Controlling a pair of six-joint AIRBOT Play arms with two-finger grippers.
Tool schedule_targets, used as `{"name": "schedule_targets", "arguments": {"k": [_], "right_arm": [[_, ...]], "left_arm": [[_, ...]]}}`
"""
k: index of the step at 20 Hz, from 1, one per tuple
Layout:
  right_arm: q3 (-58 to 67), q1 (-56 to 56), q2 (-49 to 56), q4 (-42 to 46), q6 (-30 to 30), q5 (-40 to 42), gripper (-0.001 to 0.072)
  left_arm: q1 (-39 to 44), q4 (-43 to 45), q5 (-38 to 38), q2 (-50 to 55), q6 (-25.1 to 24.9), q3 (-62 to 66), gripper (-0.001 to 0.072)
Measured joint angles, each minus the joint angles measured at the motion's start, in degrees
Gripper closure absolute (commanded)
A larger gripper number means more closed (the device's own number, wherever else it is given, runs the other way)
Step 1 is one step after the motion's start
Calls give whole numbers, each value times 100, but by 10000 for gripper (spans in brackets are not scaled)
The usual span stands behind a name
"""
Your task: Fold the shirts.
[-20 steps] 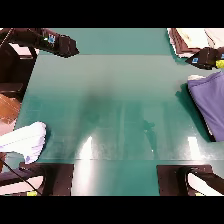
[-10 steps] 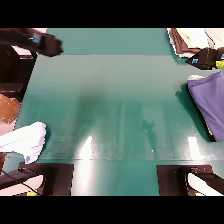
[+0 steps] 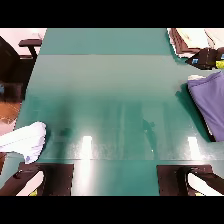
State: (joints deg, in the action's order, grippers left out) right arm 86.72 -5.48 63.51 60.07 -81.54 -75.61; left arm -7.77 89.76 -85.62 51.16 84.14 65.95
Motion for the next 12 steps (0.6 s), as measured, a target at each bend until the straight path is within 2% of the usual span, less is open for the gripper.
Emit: {"name": "schedule_targets", "arguments": {"k": [1, 2, 3, 7, 8, 9, 10, 12], "right_arm": [[0, 0, 0, 0, 0, 2, 695], [0, 2, 0, 0, 0, 0, 695], [0, 0, 0, 0, -2, 2, 695], [0, 0, 2, 0, -2, 20, 695], [0, 0, 2, 0, 0, 24, 695], [0, 0, 2, 0, 0, 33, 695], [0, 0, 2, 0, 0, 39, 695], [0, 0, 2, -2, 0, 42, 695]], "left_arm": [[-116, 28, 26, -68, 0, -461, 64], [-205, 72, 85, -122, 4, -901, -4], [-269, 94, 164, -155, 37, -1274, 43], [-380, 258, 428, -225, 267, -2328, 45], [-396, 295, 470, -232, 332, -2463, 196], [-404, 341, 496, -238, 407, -2555, 578], [-411, 382, 511, -243, 461, -2618, 660], [-417, 391, 527, -245, 533, -2605, 680]]}}
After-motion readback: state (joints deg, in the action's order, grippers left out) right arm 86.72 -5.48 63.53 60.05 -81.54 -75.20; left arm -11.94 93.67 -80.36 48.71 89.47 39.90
